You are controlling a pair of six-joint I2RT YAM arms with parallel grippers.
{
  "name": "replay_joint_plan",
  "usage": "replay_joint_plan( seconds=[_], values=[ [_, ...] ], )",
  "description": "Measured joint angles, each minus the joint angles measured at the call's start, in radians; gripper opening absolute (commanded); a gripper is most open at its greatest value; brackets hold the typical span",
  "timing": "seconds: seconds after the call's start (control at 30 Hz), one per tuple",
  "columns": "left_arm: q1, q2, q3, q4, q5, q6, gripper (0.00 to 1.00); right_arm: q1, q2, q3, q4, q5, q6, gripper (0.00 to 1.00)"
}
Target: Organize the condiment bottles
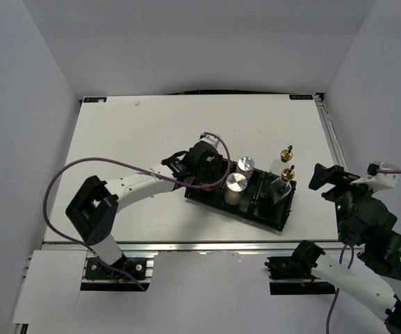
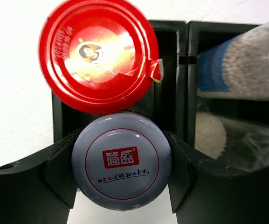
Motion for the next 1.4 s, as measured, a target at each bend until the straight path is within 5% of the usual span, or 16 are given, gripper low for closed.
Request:
replay_joint_plan(
  seconds=[0.4,0.73,1.0,1.1,1.3,1.4],
  values=[
    [-0.002,0.099,0.036,-0.015,-0.029,-0.002,0.94,0.005,0.000,0.000,-0.002,0.000,0.003,0.89],
    [-0.002,-0.060,0.042,-0.042,-0.093,0.005,0.98,0.006,0.010,0.002,-0.003,0.012,0.029,0.89],
    [-0.001,-0.324,0.045,-0.016,-0.277,0.061,0.98,0.006,0.190,0.092,-0.039,0.030,0.119,0.89],
    [0.063,-0.362,0.057,0.013,-0.325,0.070,0.98,0.006,0.237,0.085,0.029,0.031,0.102,0.89],
    [0.470,-0.354,0.020,0.069,-0.285,0.031,0.98,0.005,0.423,0.149,0.204,0.113,-0.044,0.89],
    [0.566,-0.391,-0.054,0.089,-0.272,0.006,0.98,-0.011,0.513,0.217,0.306,0.122,-0.155,0.89]
  ],
)
